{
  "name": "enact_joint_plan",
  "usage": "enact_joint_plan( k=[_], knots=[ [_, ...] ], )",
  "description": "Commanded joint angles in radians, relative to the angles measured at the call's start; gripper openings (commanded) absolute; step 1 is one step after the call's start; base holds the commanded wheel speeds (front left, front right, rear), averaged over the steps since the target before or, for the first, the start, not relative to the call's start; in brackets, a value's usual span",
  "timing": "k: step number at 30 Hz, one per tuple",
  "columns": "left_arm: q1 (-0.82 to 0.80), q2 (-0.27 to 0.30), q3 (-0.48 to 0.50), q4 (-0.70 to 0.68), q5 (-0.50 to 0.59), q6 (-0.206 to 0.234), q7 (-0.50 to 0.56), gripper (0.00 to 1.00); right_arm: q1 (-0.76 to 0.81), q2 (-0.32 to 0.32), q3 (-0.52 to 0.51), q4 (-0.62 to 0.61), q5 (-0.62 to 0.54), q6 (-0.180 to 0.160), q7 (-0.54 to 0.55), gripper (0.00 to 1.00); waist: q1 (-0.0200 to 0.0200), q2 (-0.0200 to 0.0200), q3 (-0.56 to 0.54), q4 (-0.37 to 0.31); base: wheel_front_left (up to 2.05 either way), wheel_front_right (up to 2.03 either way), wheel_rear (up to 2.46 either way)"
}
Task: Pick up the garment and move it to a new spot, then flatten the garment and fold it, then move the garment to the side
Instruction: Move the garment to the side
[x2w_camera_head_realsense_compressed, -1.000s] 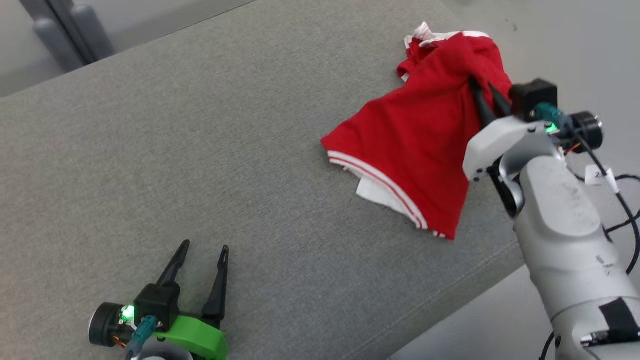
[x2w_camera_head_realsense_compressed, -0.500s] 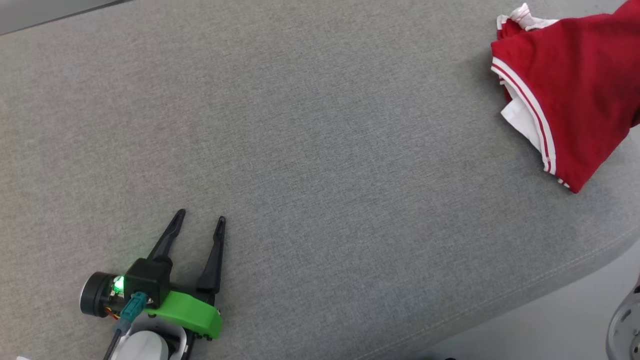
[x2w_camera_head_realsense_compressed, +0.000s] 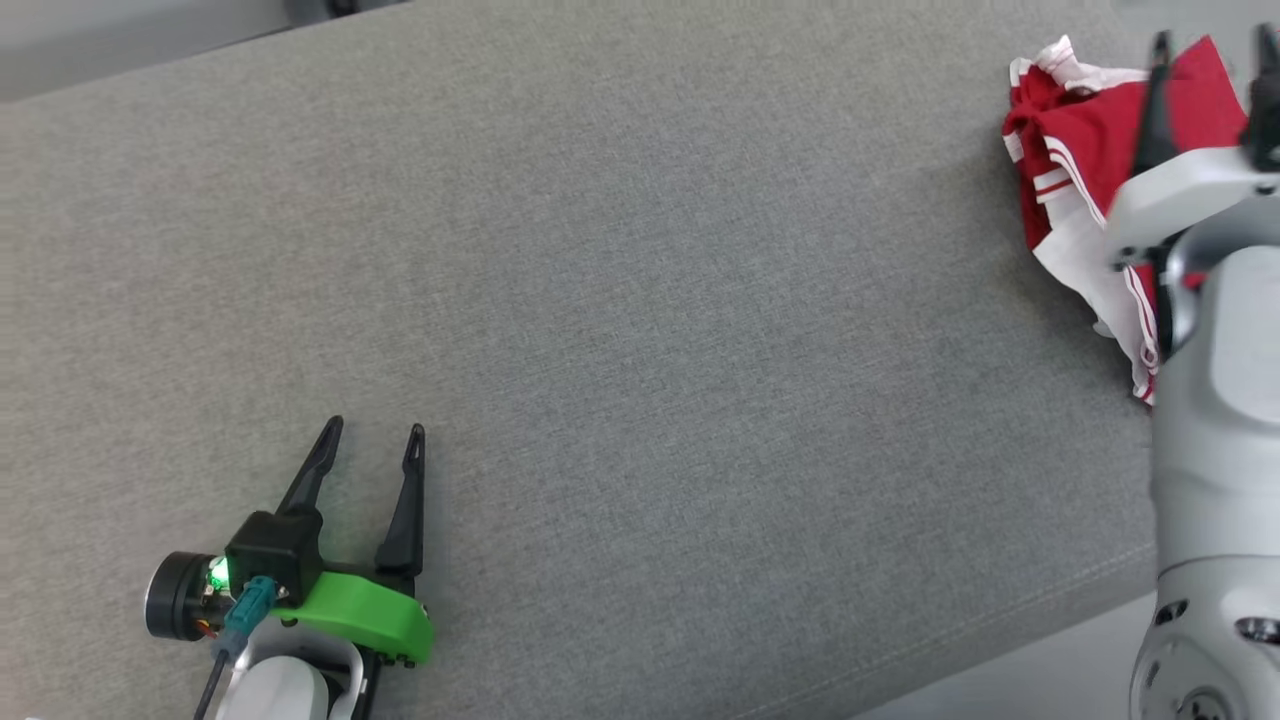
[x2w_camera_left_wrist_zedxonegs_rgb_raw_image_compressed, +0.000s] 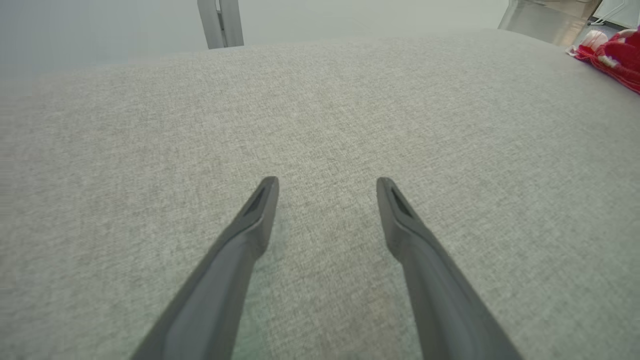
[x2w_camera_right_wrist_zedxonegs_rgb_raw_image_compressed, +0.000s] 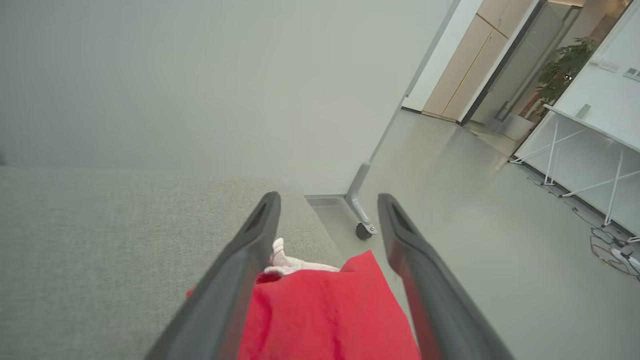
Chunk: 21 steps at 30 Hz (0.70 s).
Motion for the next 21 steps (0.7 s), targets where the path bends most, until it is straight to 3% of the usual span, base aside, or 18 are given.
enact_joint_plan(
  k=[1, 8, 13, 21],
  knots=[
    [-0.004, -0.004, 0.015, 0.006, 0.007, -0.003, 0.001, 1.00, 0.024, 0.000, 0.051, -0.001, 0.054, -0.002, -0.008, 1.00, -0.0001, 0.0000, -0.032, 0.029, 0.00, 0.00, 0.00],
    [0.006, -0.037, 0.096, 0.026, 0.022, -0.003, 0.001, 1.00, 0.175, 0.000, 0.300, -0.141, 0.333, -0.002, -0.008, 1.00, -0.0001, 0.0000, -0.084, 0.106, 0.00, 0.00, 0.00],
    [0.017, -0.055, 0.163, 0.043, 0.030, -0.003, 0.001, 1.00, 0.284, 0.000, 0.390, -0.200, 0.440, -0.002, -0.008, 1.00, -0.0001, 0.0000, -0.116, 0.158, 0.00, 0.00, 0.00],
    [0.050, -0.074, 0.229, 0.056, 0.066, -0.003, 0.001, 1.00, 0.446, -0.001, 0.438, -0.233, 0.533, -0.002, -0.008, 1.00, -0.0001, 0.0000, -0.175, 0.207, 0.00, 0.00, 0.00]
  ],
)
